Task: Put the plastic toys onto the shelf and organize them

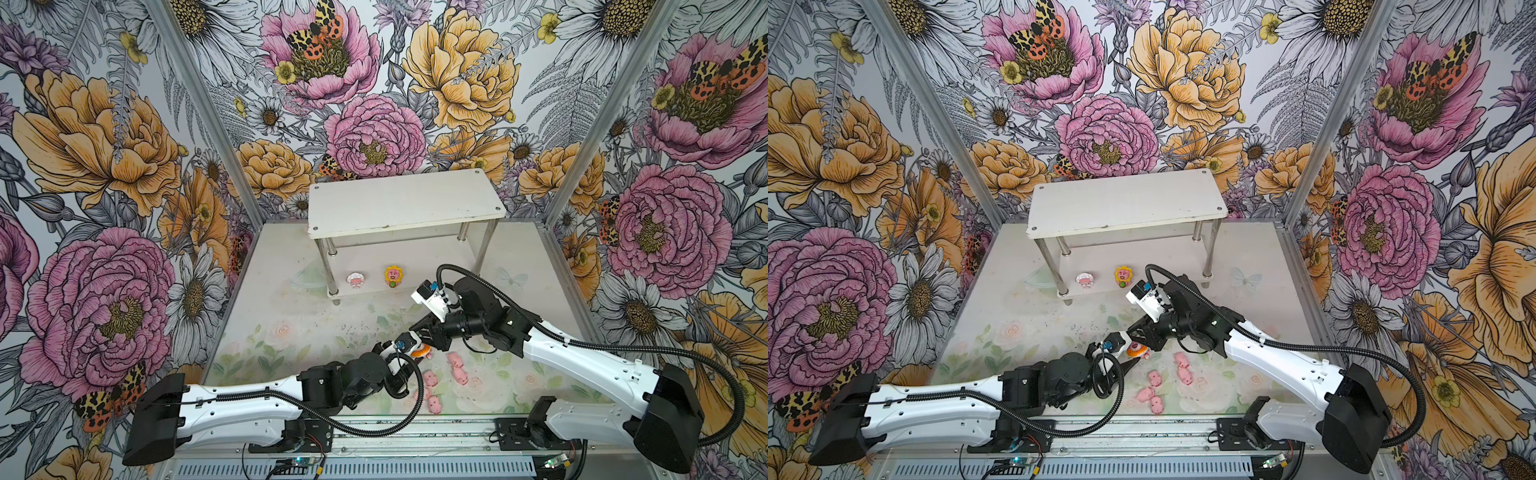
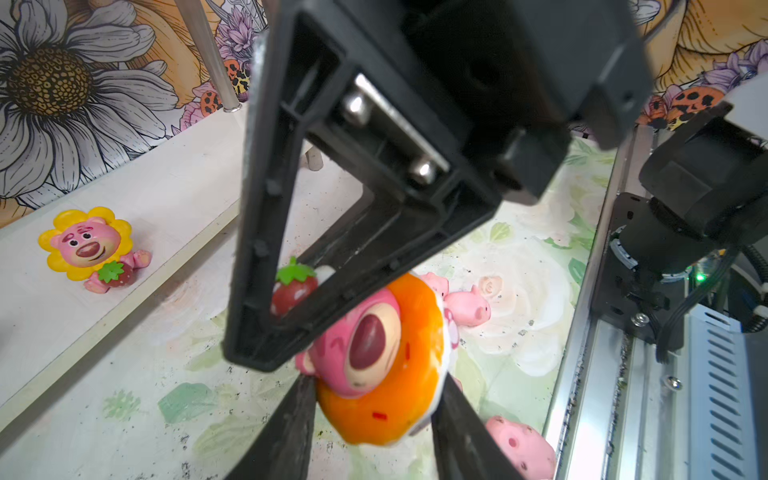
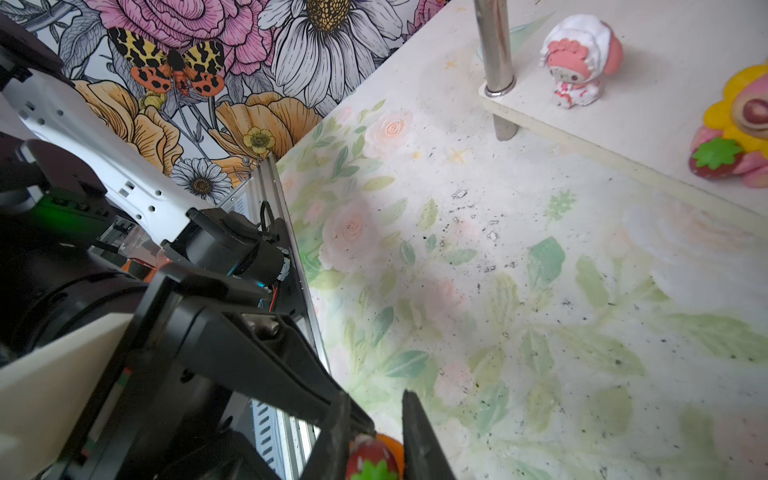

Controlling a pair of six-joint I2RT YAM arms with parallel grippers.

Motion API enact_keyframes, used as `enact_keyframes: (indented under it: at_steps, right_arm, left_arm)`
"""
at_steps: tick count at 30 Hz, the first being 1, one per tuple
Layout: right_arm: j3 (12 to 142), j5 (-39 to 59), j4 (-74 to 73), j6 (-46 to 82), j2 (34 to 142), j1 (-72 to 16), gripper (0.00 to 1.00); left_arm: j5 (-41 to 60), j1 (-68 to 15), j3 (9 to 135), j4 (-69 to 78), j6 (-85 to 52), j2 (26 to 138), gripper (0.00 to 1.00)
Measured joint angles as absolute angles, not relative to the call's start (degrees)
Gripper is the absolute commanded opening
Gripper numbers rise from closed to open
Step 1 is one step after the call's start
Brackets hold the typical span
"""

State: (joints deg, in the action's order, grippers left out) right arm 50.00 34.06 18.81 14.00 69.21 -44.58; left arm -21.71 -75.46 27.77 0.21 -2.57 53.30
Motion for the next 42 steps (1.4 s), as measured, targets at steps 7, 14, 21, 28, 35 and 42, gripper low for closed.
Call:
enact_keyframes:
  at_steps: [7,14,21,28,35,42]
  right_arm:
    - [50.00,32.10,16.75,13.72,69.84,-44.88,0.00]
    - [49.98,31.77,13.89,12.49,69.93,-45.87,0.00]
    - [47.94,31.33,7.92,11.33,69.93,-46.22,0.00]
    - [42.52,31.31,-2.46,10.35,68.20,-46.22,0.00]
    - [39.42,32.01,-12.75,9.96,65.82,-46.22,0.00]
    - [39.38,34.13,-20.86,10.46,65.60,-46.52,0.00]
  left_arm:
    - [-19.57,-73.82,27.24,0.03,-3.22,51.27,0.44]
    - [-19.68,-71.83,26.02,1.15,-5.63,49.06,0.71]
    - [-20.12,-70.94,22.72,3.66,-10.17,46.19,0.82]
    - [-19.75,-69.10,19.25,7.46,-15.16,43.03,0.88]
    - [-17.23,-68.01,18.96,12.45,-19.18,42.65,0.94]
    - [-13.56,-67.99,19.40,17.02,-20.95,47.99,0.93]
